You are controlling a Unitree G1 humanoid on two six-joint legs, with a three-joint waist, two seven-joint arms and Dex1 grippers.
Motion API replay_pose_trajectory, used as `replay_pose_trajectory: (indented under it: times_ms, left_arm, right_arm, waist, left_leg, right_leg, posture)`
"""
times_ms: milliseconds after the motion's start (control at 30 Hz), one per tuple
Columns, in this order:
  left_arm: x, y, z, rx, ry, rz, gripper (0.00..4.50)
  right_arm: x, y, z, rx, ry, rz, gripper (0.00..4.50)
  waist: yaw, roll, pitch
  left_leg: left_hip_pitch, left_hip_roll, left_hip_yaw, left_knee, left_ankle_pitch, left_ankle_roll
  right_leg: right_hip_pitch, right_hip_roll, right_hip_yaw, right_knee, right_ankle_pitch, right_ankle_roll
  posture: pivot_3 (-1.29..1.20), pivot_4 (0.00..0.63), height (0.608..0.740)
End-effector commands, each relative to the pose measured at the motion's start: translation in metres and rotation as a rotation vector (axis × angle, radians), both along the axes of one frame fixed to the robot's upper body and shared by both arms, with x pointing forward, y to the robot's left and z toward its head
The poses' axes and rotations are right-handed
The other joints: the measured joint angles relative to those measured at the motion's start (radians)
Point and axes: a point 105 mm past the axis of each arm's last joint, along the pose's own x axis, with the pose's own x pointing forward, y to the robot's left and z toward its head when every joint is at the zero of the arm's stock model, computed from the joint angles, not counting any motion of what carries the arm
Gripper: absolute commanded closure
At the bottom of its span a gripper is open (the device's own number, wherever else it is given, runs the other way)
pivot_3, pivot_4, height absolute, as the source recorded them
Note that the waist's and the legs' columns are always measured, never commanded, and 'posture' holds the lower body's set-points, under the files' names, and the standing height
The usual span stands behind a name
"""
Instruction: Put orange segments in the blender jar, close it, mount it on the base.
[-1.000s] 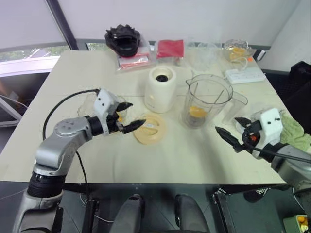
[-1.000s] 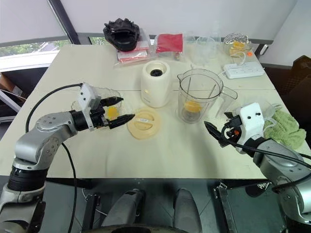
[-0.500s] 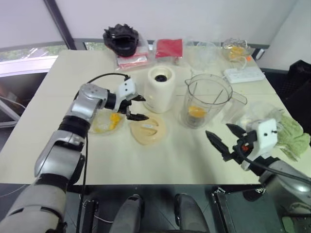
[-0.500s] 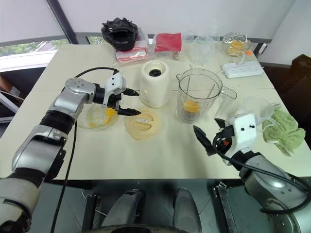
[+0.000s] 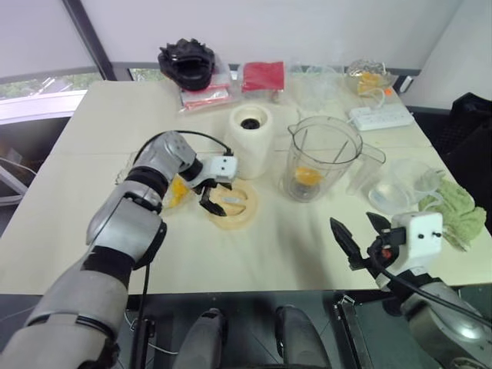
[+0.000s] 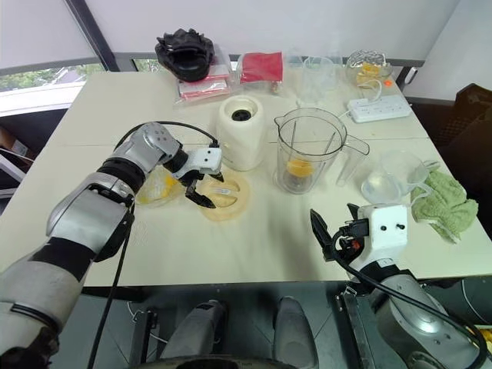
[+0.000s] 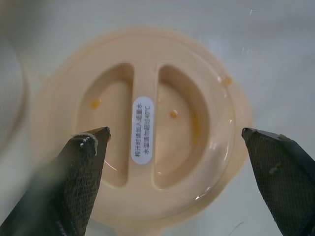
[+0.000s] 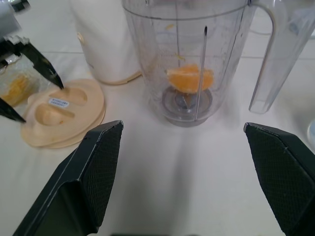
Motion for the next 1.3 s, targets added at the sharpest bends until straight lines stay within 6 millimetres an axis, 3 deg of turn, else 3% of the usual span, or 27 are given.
replay_pose_trajectory:
  times_ms: [33,700,833,1300]
  left_arm:
    - [0.01,-0.007,0.008,0.052,-0.095,0.006,0.0]
    - [0.017,-0.011,-0.015,0.136,-0.139,0.092,0.0]
    - [0.016,-0.013,-0.016,0.148,-0.142,0.061,1.7]
    - [0.01,-0.009,-0.024,0.206,-0.125,0.017,1.7]
  right_arm:
    - [-0.001,0.003,0.016,-0.016,-0.066,0.01,0.42]
    - [0.006,-0.002,0.025,-0.076,-0.068,0.037,0.42]
    - [0.006,-0.002,0.025,-0.079,-0.065,0.032,0.37]
    - [0.008,-0.004,0.024,-0.088,-0.066,0.027,0.37]
  waist:
    - [0.0,0.0,0.0]
    - [0.0,-0.001,0.0]
    - [0.0,-0.001,-0.001]
    - [0.0,-0.001,0.0]
  left_leg:
    - [0.0,0.0,0.0,0.0,0.0,0.0]
    - [0.001,0.0,-0.001,0.0,0.0,0.0]
    - [0.001,0.0,-0.001,0.0,0.0,0.0]
    - [0.002,0.0,-0.001,0.001,0.0,0.0]
  right_leg:
    - [0.0,0.0,0.0,0.0,0.0,0.0]
    - [0.002,0.0,0.0,0.0,0.0,0.001]
    - [0.002,0.0,0.0,0.0,0.0,0.001]
    - [0.003,0.0,0.0,0.0,0.0,0.001]
  posture:
    - [0.0,0.15,0.74]
    - [0.0,0.15,0.74]
    - [0.0,0.15,0.74]
    - [0.0,0.15,0.74]
